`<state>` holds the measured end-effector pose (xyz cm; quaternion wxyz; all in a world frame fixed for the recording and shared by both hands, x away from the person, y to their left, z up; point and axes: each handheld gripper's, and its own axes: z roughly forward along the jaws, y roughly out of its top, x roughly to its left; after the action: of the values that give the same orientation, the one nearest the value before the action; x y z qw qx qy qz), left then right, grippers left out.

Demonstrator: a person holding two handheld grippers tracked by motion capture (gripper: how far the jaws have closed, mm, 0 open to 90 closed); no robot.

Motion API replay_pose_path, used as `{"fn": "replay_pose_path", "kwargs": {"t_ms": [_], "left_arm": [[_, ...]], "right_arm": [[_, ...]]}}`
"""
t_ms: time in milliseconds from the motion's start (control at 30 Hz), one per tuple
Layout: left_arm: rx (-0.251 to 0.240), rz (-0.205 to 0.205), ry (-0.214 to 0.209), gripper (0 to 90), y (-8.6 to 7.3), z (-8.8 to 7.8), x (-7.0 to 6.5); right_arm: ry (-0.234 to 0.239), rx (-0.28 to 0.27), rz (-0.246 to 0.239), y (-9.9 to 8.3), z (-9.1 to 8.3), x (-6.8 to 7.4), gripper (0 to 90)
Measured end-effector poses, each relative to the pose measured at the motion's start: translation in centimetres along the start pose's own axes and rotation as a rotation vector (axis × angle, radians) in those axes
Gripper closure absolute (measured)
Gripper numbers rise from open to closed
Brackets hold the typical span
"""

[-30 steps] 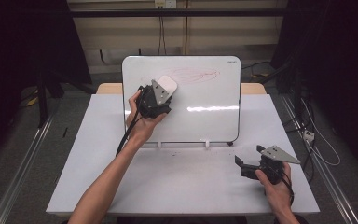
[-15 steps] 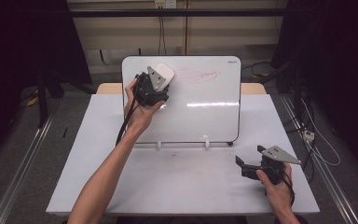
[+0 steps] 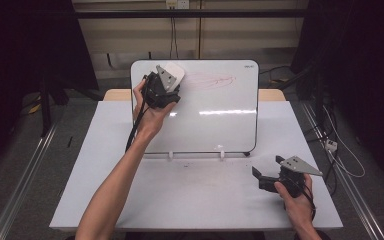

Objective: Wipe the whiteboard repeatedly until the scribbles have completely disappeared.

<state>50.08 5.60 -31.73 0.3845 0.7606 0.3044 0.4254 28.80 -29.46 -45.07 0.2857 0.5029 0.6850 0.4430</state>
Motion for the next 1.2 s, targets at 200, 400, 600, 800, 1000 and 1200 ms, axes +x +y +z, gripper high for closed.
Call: {"fn": "replay_pose_path", "kwargs": {"t_ms": [200,400,600,800,1000,1200], "left_arm": [[-0.001,0.009,-0.014,31.1,-0.4,0.1,-0.8],[-0.003,0.012,-0.027,31.1,-0.7,0.0,-1.9],[0.005,0.065,-0.060,31.1,-1.0,-0.1,-3.8],[-0.009,0.099,-0.088,31.1,-1.7,-0.3,-6.5],[-0.039,0.149,-0.102,31.1,-2.5,-0.6,-9.9],[-0.055,0.155,-0.135,31.0,-2.3,-0.4,-8.9]], "right_arm": [[0.000,0.000,-0.004,0.0,0.0,0.1,5.7],[-0.001,0.000,-0.001,0.0,0.1,0.1,5.6],[0.003,-0.002,-0.002,0.1,0.1,0.2,5.6],[0.005,-0.001,-0.005,0.1,0.1,0.2,5.6],[0.006,0.002,-0.009,0.1,0.2,0.4,5.6],[0.005,0.000,-0.006,0.0,0.0,0.2,5.6]]}}
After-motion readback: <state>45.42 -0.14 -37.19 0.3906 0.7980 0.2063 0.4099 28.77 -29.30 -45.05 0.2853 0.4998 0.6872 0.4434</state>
